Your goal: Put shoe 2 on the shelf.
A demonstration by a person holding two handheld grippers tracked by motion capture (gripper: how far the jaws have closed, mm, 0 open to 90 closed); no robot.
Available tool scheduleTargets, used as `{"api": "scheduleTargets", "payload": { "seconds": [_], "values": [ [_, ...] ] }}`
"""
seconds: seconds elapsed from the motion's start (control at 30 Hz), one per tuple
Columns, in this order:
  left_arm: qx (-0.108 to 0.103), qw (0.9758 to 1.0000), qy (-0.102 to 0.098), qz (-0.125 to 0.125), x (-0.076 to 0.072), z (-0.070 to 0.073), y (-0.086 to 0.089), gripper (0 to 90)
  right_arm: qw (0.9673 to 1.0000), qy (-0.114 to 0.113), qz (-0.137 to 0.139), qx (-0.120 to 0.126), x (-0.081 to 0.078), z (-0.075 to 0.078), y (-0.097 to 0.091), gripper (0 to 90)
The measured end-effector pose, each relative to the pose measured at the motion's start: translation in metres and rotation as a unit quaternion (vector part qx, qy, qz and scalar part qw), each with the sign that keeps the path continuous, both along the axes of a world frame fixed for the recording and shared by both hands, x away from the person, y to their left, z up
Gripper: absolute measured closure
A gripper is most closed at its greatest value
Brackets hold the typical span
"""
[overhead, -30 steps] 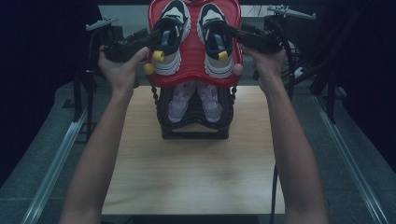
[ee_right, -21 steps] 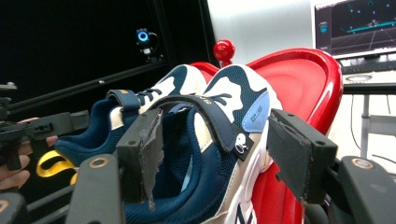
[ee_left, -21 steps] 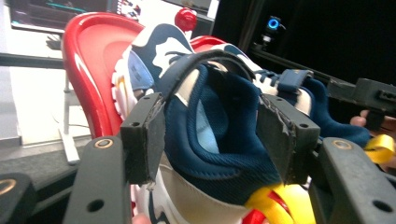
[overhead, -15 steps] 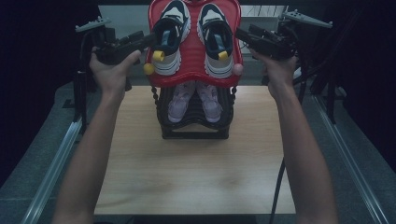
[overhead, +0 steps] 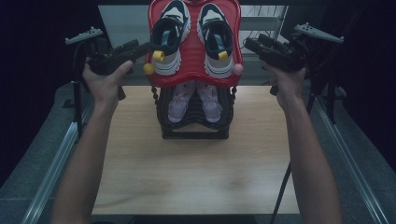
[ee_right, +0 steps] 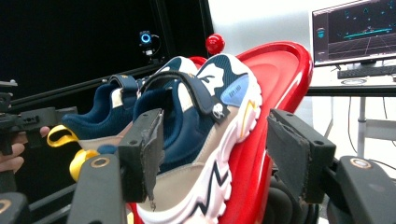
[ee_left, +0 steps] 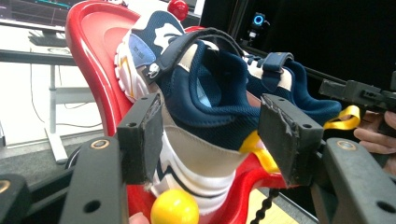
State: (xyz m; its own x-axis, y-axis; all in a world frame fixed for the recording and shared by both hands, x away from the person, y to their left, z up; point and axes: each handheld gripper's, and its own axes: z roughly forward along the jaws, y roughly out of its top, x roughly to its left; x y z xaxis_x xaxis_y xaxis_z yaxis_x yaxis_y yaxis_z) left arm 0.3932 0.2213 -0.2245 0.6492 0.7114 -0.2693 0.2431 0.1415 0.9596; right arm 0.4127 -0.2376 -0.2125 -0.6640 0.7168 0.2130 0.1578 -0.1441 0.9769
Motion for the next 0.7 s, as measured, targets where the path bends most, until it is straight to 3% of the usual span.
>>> {"api": "scheduleTargets", "payload": {
  "seconds": [0.43, 0.7],
  "values": [
    [0.013, 0.9997, -0.003, -0.019, -0.022, -0.012, 0.006, 40.0, 0.9999, 0.005, -0.011, 0.009, -0.018, -0.028, -0.024, 38.3],
    [0.018, 0.9996, -0.002, -0.023, -0.04, -0.028, 0.011, 40.1, 0.9997, 0.012, -0.021, 0.008, -0.03, -0.046, -0.04, 39.1]
  ]
}}
